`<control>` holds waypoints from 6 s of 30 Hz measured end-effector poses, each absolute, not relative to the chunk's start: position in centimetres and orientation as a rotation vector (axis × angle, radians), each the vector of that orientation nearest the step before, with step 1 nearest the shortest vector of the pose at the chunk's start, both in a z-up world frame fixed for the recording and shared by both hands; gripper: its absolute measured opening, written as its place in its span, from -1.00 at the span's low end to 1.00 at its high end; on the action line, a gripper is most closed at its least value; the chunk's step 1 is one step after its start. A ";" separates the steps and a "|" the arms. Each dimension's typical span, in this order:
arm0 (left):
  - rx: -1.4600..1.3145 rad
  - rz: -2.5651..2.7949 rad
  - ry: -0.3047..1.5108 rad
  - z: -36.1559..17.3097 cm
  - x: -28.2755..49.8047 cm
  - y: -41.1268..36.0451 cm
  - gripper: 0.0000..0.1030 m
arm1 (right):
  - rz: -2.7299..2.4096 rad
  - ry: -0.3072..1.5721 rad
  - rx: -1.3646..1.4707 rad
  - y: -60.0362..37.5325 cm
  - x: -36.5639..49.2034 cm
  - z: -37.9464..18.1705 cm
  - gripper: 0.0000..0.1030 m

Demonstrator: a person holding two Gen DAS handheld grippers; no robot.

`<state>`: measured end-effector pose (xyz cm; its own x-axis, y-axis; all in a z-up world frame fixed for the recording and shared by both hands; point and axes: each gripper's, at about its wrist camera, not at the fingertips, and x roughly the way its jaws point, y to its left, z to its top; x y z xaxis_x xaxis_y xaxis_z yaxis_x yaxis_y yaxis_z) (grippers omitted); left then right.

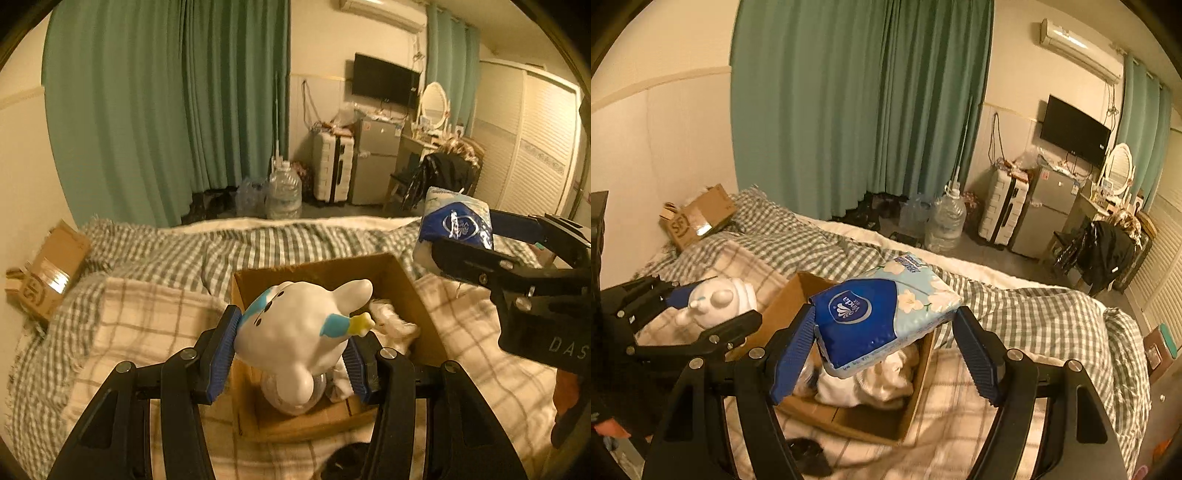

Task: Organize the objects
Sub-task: 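Lower the plush toy and tissue pack into the box and open both tools, then grasp the black cup by its rim with the right tool, then grasp the white plastic tube with the left tool while the right tool holds the cup, then lower the tube and black cup into the box and open both tools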

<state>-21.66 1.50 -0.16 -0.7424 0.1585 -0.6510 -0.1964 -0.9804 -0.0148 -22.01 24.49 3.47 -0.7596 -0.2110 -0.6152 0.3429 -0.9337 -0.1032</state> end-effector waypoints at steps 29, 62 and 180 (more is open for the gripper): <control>-0.899 2.908 0.045 2.9 -11.7 -3.4 1.00 | -2.770 0.280 0.757 27.8 -12.2 7.1 0.99; -1.351 2.942 -0.030 -11.4 -9.4 -7.8 1.00 | -2.318 0.605 1.415 18.0 -14.1 -18.0 0.97; -1.088 2.758 0.041 -3.6 -25.0 0.6 0.19 | -2.672 0.120 1.037 27.2 -26.2 -1.1 0.83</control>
<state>-25.04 0.61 -3.62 -0.7174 0.1530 -0.6797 -0.1729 -0.9842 -0.0390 -26.23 27.20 -1.09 -0.7064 -0.2216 -0.6722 0.2811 -0.9594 0.0208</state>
